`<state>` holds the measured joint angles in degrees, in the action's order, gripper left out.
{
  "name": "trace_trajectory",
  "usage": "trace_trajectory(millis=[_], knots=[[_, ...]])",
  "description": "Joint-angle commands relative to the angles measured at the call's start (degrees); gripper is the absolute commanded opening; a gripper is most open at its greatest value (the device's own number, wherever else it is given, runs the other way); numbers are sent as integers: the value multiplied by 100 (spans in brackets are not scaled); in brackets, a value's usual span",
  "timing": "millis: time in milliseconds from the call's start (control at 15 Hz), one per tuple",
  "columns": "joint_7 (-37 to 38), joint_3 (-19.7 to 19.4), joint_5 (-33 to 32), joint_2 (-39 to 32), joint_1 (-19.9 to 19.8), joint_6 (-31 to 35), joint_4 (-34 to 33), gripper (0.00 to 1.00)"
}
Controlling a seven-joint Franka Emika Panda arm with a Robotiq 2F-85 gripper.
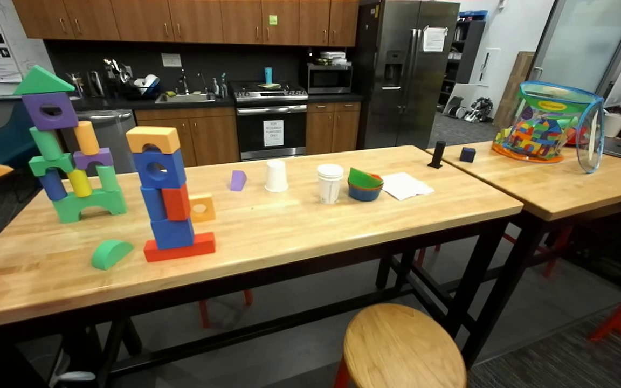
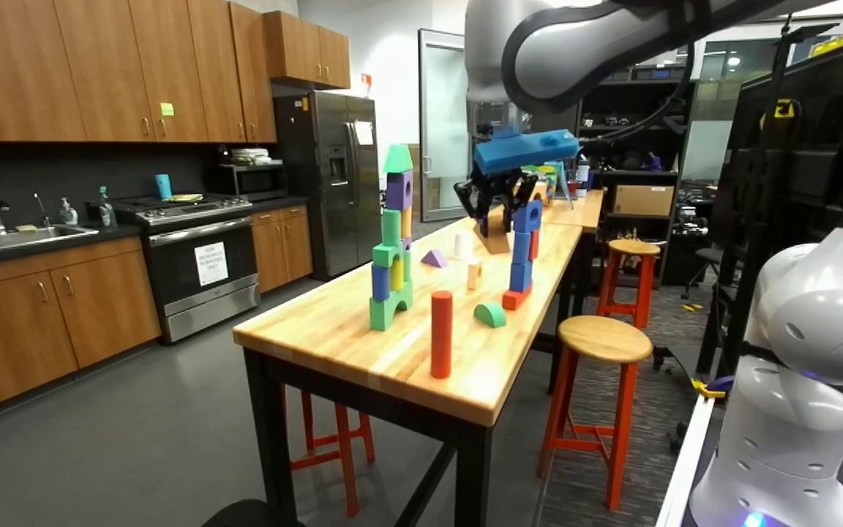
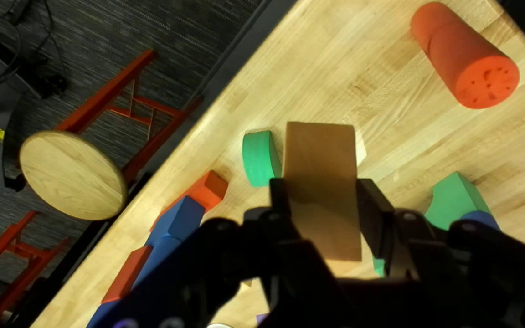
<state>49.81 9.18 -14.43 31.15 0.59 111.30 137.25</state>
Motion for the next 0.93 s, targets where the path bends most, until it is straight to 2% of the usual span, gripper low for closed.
trace_trajectory(millis=[0,800,867], knots=[[-43,79,48,7,-97,4,-8,40],[-43,79,48,7,-97,4,-10,40],[-75,94,16,-23,-96,-39,-68,15]])
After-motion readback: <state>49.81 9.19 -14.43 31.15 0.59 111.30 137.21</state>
